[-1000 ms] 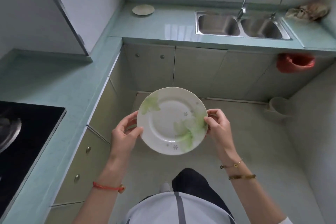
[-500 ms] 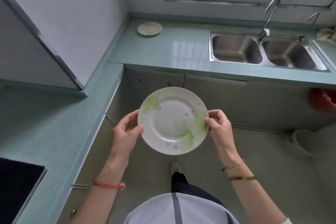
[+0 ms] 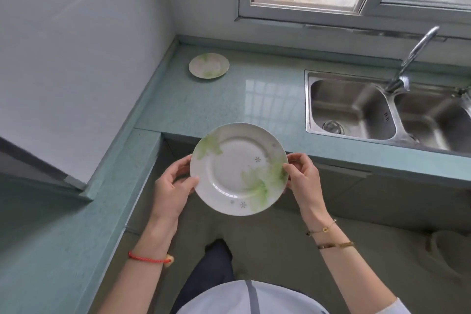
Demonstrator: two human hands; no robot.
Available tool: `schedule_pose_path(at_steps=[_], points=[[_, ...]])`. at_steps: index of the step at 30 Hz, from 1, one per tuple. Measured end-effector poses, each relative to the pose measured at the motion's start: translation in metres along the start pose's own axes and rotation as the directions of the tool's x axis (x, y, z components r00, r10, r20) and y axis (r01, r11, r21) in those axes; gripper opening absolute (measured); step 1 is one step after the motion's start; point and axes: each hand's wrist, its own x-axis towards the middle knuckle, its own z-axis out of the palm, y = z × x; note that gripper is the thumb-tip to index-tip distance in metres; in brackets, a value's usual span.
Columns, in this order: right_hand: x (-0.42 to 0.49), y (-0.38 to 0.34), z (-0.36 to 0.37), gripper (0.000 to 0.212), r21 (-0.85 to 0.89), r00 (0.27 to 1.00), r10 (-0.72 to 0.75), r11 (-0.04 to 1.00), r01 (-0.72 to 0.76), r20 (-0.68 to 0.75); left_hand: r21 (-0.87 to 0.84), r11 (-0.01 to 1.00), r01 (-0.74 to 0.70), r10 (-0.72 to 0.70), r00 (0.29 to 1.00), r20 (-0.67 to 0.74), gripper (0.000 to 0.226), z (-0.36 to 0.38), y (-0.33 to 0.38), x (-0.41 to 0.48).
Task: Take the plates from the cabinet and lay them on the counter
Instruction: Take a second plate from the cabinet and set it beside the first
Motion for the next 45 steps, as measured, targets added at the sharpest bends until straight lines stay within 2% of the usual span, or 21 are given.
schedule_pose_path(at_steps=[6, 14, 23, 32, 45], points=[[0.092, -0.018, 0.033, 0.007, -0.015, 0.998, 0.014, 1.000, -0.015, -0.061, 0.001, 1.000, 0.014, -0.014, 1.000, 0.022, 0.047, 0.027, 0.023, 0.107], [0.220, -0.047, 0.076, 0.009, -0.043, 0.980, 0.038, 0.998, -0.048, -0.196, 0.097, 0.995, 0.009, -0.021, 0.991, 0.131, 0.049, 0.072, 0.063, 0.266], [0.343, -0.059, 0.095, 0.012, -0.124, 0.960, 0.047, 0.989, -0.084, -0.276, 0.146, 0.989, 0.037, -0.064, 0.980, 0.189, 0.052, 0.133, 0.083, 0.389], [0.483, -0.052, 0.090, 0.006, -0.315, 0.967, 0.069, 0.938, -0.147, -0.244, 0.172, 0.979, 0.111, -0.117, 0.993, 0.024, 0.046, 0.218, 0.072, 0.497], [0.616, 0.012, 0.099, 0.020, -0.461, 0.957, 0.204, 0.843, -0.279, -0.205, 0.279, 0.934, 0.222, -0.217, 0.975, -0.046, 0.047, 0.286, 0.017, 0.603]])
